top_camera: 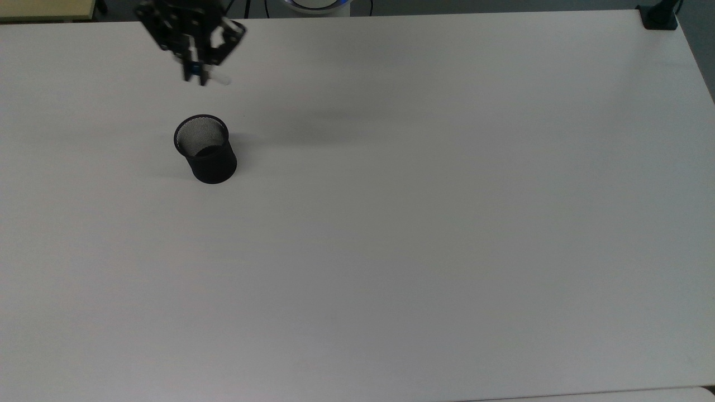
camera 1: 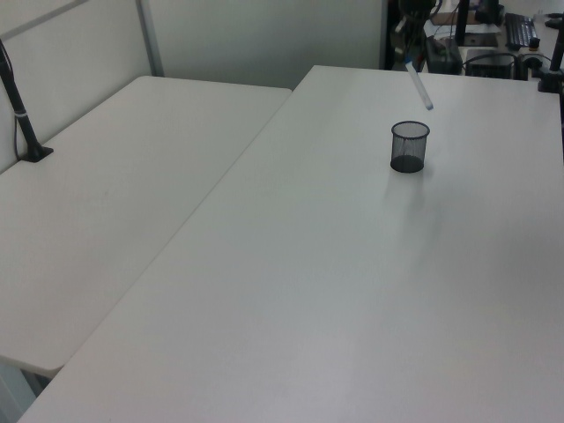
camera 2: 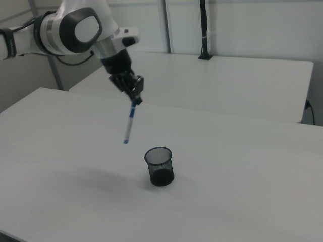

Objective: Remove the marker
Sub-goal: 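Lift the marker up out of the mesh cup, then carry the marker beside the cup and lower it to the table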

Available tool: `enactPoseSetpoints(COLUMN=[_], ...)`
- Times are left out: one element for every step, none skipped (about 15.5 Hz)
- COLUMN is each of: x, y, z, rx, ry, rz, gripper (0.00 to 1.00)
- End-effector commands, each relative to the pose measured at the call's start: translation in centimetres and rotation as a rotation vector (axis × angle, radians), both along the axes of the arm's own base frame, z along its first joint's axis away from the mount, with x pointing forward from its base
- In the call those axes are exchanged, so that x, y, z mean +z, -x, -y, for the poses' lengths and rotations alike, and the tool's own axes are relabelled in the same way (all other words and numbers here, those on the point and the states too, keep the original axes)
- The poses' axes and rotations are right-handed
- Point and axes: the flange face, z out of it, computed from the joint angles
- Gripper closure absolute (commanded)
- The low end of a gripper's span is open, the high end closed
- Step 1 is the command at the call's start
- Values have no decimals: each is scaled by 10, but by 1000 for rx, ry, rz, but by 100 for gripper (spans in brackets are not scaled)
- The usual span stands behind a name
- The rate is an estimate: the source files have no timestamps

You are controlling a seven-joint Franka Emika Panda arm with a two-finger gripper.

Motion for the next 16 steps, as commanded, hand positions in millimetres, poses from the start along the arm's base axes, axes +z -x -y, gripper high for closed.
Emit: enactPoseSetpoints(x=[-79, -97, -116, -136, -156, -172, -183, -194, -204, -212, -219, -224, -230, -234, -240, -241], y=[-13, -18, -22, -24, -25, -27, -30, -34, -37, -40, -43, -44, -45, -45, -44, -44], z=[-42, -47, -59, -74, -86, -91, -92, -92, -93, -95, -96, -102, -102, -103, -103, -104], rx=[39, 45, 61, 86, 105, 113, 117, 115, 111, 111, 112, 123, 127, 131, 134, 138], ry=[-90, -127, -144, -146, -148, -149, -151, -155, -159, -163, -165, -165, -163, -163, -161, -160], rz=[-183, -211, -242, -277, -305, -326, -331, -328, -324, -317, -305, -294, -278, -256, -240, -225], gripper=[98, 98, 98, 98, 98, 98, 98, 98, 98, 98, 98, 98, 98, 98, 98, 98])
